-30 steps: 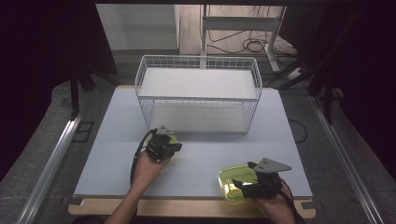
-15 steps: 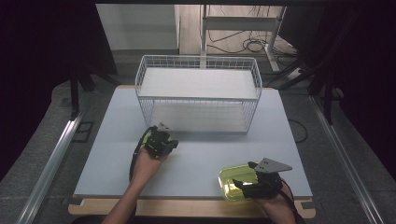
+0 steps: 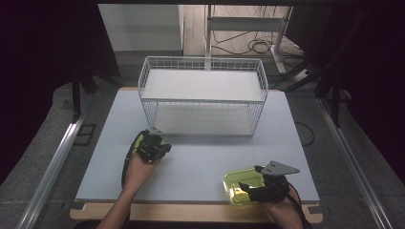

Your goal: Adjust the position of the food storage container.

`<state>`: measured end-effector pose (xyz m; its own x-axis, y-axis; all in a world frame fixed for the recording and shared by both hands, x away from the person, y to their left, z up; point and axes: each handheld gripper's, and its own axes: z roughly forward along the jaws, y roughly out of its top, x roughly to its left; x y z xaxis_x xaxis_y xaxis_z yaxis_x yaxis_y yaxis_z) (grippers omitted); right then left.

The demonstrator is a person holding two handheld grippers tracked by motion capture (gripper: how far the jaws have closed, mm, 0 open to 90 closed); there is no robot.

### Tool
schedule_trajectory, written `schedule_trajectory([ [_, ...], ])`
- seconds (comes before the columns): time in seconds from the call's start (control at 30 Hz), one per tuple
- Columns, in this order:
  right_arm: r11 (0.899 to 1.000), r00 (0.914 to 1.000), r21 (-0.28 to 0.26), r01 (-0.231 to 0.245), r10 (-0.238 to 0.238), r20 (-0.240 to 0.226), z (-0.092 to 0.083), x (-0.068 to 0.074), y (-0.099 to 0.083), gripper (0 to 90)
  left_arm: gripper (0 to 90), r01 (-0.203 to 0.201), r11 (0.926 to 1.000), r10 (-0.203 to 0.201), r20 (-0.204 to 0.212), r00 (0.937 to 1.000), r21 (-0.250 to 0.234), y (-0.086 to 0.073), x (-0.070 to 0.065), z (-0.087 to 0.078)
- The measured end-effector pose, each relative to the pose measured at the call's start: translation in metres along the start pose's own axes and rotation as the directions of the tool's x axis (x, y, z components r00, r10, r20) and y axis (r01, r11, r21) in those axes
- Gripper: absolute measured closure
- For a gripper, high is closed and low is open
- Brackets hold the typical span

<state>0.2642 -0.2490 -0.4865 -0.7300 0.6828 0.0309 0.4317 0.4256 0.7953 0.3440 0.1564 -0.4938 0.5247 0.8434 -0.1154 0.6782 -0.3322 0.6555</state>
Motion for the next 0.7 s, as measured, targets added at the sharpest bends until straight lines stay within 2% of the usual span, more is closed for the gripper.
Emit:
schedule_trajectory([
  [0.1,1.0,0.9999,-0.004,-0.01,0.01,0.003,-0.001,-0.002,0.0,15.6,90.0,0.026,0.9996,-0.026,-0.003,0.9996,-0.013,-0.003,0.006,-0.004],
  [0.17,1.0,0.9998,-0.008,-0.02,0.02,0.007,-0.002,-0.003,0.0,17.7,90.0,0.027,0.9994,-0.027,-0.005,0.9996,-0.02,-0.003,0.005,-0.005],
  [0.3,1.0,0.9995,-0.004,-0.027,0.027,0.016,-0.006,-0.006,0.0,24.5,90.0,-0.01,0.9984,0.012,0.033,0.9994,-0.057,-0.003,-0.008,-0.01],
  [0.33,0.999,0.9992,0.005,-0.033,0.033,0.021,-0.009,-0.009,0.001,33.1,89.9,-0.026,0.9967,0.03,0.052,0.9982,-0.077,-0.003,-0.016,-0.012],
  [0.43,0.999,0.9985,0.017,-0.032,0.031,0.045,-0.018,-0.013,0.002,49.5,89.0,-0.062,0.9918,0.073,0.097,0.9926,-0.112,-0.006,-0.03,-0.015],
  [0.47,0.999,0.998,0.02,-0.031,0.03,0.056,-0.021,-0.014,0.002,54.2,88.6,-0.062,0.9918,0.073,0.097,0.9926,-0.112,-0.006,-0.03,-0.015],
  [0.5,0.999,0.9969,0.029,-0.044,0.042,0.067,-0.024,-0.016,0.002,63.4,88.2,-0.082,0.9886,0.098,0.122,0.9877,-0.126,-0.009,-0.039,-0.017],
  [0.53,0.999,0.9969,0.029,-0.044,0.042,0.067,-0.024,-0.016,0.002,63.4,87.9,-0.082,0.9886,0.098,0.122,0.9877,-0.126,-0.009,-0.039,-0.017],
  [0.57,0.998,0.9968,0.043,-0.056,0.053,0.059,-0.028,-0.018,0.002,68.8,87.9,-0.101,0.9857,0.12,0.143,0.9824,-0.135,-0.012,-0.044,-0.018],
  [0.6,0.997,0.9967,0.051,-0.06,0.057,0.058,-0.032,-0.021,0.001,77.4,87.4,-0.116,0.9842,0.135,0.148,0.9797,-0.134,-0.015,-0.047,-0.019],
  [0.7,0.995,0.9949,0.08,-0.057,0.05,0.088,-0.04,-0.027,-0.001,89.5,86.5,-0.132,0.9808,0.156,0.175,0.972,-0.144,-0.023,-0.055,-0.022],
])
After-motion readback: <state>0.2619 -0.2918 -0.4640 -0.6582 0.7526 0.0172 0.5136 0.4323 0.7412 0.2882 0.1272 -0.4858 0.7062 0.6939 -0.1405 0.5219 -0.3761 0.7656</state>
